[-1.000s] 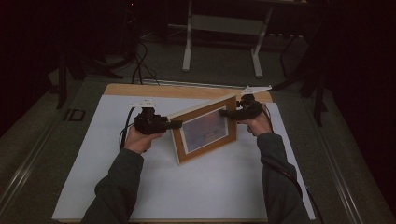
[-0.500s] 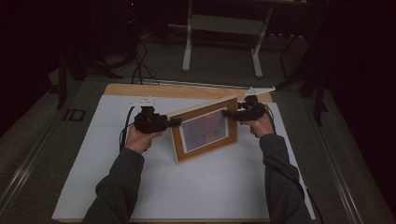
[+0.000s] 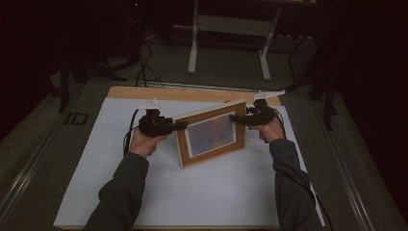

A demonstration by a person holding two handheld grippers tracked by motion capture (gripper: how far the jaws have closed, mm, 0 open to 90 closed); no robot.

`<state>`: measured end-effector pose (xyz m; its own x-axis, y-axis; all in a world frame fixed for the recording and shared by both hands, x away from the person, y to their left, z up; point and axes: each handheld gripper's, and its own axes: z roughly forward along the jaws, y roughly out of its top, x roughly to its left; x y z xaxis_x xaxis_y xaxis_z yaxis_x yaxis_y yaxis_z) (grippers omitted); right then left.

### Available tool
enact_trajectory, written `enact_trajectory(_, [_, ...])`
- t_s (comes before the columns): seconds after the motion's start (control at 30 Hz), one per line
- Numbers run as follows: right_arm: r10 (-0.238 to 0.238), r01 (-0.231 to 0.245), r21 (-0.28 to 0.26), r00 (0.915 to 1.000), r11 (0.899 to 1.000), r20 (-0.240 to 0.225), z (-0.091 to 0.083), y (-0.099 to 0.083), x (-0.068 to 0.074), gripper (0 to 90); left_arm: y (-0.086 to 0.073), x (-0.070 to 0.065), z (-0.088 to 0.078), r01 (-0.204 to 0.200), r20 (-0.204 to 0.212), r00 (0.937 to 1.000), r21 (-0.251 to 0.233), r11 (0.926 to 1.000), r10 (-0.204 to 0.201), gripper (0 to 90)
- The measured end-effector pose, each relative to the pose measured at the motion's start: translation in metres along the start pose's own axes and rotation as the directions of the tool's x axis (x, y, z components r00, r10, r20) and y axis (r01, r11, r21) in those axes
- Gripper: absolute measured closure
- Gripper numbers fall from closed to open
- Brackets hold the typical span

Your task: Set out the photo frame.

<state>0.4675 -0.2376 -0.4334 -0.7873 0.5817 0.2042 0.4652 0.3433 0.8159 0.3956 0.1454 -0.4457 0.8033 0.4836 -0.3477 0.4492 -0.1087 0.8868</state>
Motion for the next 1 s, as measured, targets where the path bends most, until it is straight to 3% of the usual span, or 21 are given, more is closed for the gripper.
enact_trajectory(0.63, [0.016, -0.016, -0.004, 0.9998, 1.0, -0.01, -0.006, -0.005, -0.001, 41.8, 0.002, 0.001, 0.003, -0.023, -0.021, 0.9995, 0.004, 0.9997, 0.023, 71.8])
enact_trajectory(1.0, [0.04, -0.04, -0.003, 0.9986, 0.999, -0.035, -0.019, -0.014, -0.001, 51.3, 0.002, 0.003, 0.006, -0.032, -0.024, 0.9992, -0.007, 0.9995, 0.032, 68.0])
